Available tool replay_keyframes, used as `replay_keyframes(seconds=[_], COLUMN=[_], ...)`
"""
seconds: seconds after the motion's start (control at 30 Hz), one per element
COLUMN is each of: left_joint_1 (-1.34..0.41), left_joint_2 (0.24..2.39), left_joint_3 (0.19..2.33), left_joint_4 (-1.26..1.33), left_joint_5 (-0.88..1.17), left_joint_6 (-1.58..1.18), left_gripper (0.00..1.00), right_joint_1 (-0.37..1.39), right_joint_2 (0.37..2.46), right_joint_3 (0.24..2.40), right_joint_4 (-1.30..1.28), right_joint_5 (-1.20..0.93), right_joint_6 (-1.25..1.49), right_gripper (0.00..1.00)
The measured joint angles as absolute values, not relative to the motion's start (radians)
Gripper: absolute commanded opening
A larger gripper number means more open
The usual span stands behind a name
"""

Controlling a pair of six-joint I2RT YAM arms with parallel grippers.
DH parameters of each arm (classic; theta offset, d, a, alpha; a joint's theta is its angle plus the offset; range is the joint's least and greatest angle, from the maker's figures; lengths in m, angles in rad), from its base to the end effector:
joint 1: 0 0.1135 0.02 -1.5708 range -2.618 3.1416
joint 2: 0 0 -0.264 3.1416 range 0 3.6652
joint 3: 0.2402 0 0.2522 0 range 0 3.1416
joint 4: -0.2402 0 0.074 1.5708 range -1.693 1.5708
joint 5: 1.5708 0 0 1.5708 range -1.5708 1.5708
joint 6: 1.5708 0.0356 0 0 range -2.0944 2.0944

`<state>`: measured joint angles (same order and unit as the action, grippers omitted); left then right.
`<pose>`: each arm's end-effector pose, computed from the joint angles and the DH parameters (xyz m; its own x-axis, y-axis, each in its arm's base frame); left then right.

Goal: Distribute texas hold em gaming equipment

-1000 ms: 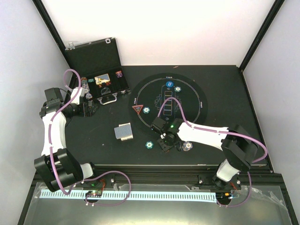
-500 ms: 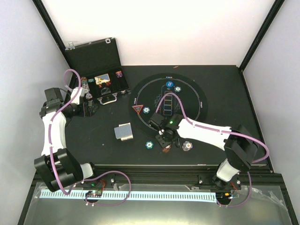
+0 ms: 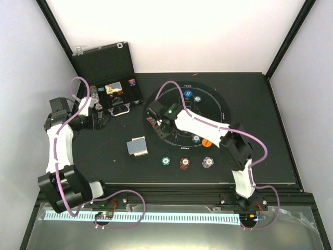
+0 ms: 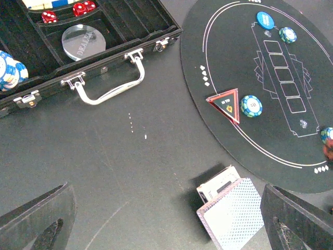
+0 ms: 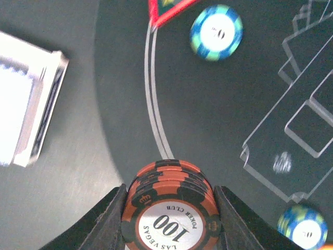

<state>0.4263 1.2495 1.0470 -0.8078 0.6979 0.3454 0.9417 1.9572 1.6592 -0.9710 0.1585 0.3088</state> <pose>0.2302 0.0794 0.2877 -0.7276 -0.0455 -0.6845 0.2557 0.9079 -0.3322 0.2421 0.3231 0.2392 -0.7695 -0.5474 -0.3290 -0.5636 0.8243 -0.0532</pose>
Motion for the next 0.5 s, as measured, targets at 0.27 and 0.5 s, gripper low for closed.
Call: replay_keyframes(seconds=[0.27,0.5], left_joint_1=[0.426,0.426], left_joint_2=[1.25,1.25], left_joint_3=[1.051,1.06], left_joint_4=[-0.815,-0.815], left_joint_5=[0.704,0.704], left_joint_6=[0.345,0.345], left_gripper=[0.99,0.99], right_joint_1=[0.838,0.855], right_joint_2=[2.184,2.286], right_joint_3=[1.933,1.967], right_joint_4=[-0.983,-0.987], right_joint_5=[0.15,0.105], right_joint_6=[0.278,0.271], right_gripper=[0.35,0.35])
